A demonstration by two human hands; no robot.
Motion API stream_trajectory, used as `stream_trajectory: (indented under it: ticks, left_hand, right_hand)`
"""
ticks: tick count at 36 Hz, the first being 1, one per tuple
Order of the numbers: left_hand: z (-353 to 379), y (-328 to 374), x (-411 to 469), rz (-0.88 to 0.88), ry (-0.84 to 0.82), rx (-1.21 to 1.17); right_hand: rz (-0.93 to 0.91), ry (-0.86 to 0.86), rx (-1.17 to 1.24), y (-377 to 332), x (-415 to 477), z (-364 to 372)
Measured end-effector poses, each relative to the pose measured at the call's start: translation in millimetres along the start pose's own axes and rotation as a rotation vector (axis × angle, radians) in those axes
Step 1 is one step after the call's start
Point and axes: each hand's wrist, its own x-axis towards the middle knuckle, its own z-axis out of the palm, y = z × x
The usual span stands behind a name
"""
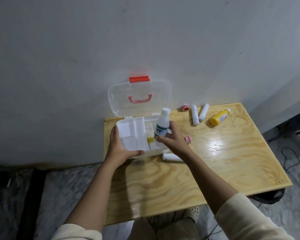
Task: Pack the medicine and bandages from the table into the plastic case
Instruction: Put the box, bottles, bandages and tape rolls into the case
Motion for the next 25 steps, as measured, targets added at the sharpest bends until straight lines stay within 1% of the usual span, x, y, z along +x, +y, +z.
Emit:
stream_trajectory:
  ticks: [3, 7, 10, 12, 17, 25]
  left_hand:
    - [0, -1, 0, 0.013, 0.008, 0.005]
    - [0, -5, 1, 0.024, 0.012, 0.014]
    - [0, -6, 2, 0.016, 0.01, 0.019]
    - [0, -7, 2, 0.014, 0.01, 0.025]
    - [1, -10, 4, 0.022, 0.01, 0.025]
    - [1, -13, 7, 0.036, 0.011, -0.007]
  right_hand:
    - [-0.042, -0.007, -0.182, -1, 2, 1]
    - [-0.069, -0.011, -0.344, -1, 6, 1]
    - [-0.065, 0.001, -0.47, -2, 10, 4]
    - [-0.052, -0.025, -0.537, -1, 14, 6]
    - [0.009, -0.162, -0.612, -3, 21, 6]
    - [0.079, -0.194, -0.715, 4, 29, 5]
